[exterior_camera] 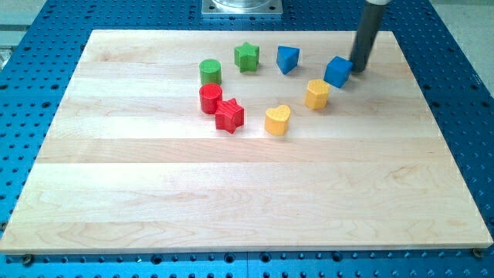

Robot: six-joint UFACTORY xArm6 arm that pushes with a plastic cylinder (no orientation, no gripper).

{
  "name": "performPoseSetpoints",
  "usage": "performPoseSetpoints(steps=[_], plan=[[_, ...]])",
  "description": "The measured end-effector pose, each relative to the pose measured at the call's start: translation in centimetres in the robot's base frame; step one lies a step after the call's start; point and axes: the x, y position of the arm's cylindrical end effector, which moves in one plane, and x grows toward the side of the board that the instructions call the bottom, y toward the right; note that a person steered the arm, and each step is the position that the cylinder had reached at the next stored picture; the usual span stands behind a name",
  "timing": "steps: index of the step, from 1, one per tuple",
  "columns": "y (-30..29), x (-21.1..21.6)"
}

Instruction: Place the blue cube vertically above the yellow hexagon

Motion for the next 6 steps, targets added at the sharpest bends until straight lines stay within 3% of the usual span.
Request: performPoseSetpoints(steps=[1, 2, 3, 4, 6], plan=[[-0.4, 0.9], [-5.4, 2.1], [-7.0, 3.1], [-3.4, 3.7], [-8.4, 4.4]])
